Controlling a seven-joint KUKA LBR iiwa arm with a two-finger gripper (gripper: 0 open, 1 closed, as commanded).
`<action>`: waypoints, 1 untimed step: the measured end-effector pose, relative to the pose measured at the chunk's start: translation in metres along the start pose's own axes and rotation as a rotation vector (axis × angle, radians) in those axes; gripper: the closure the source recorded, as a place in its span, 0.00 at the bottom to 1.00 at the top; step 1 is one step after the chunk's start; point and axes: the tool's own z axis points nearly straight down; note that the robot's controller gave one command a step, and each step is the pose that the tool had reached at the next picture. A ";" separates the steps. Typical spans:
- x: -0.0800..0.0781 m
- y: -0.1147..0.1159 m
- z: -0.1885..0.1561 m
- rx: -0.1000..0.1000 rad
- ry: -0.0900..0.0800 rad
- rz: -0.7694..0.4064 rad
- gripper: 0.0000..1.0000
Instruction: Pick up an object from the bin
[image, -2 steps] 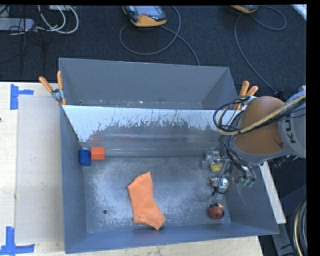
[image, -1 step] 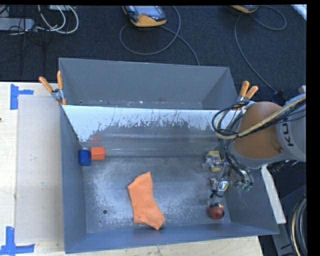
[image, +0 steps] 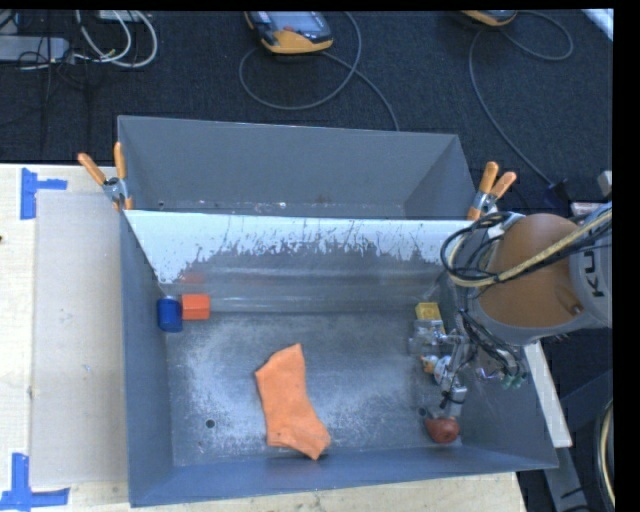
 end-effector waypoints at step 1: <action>0.007 -0.014 0.000 0.000 -0.001 0.236 0.00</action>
Offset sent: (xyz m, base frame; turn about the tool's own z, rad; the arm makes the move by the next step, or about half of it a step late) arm 0.0007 -0.0211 -0.0105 0.0873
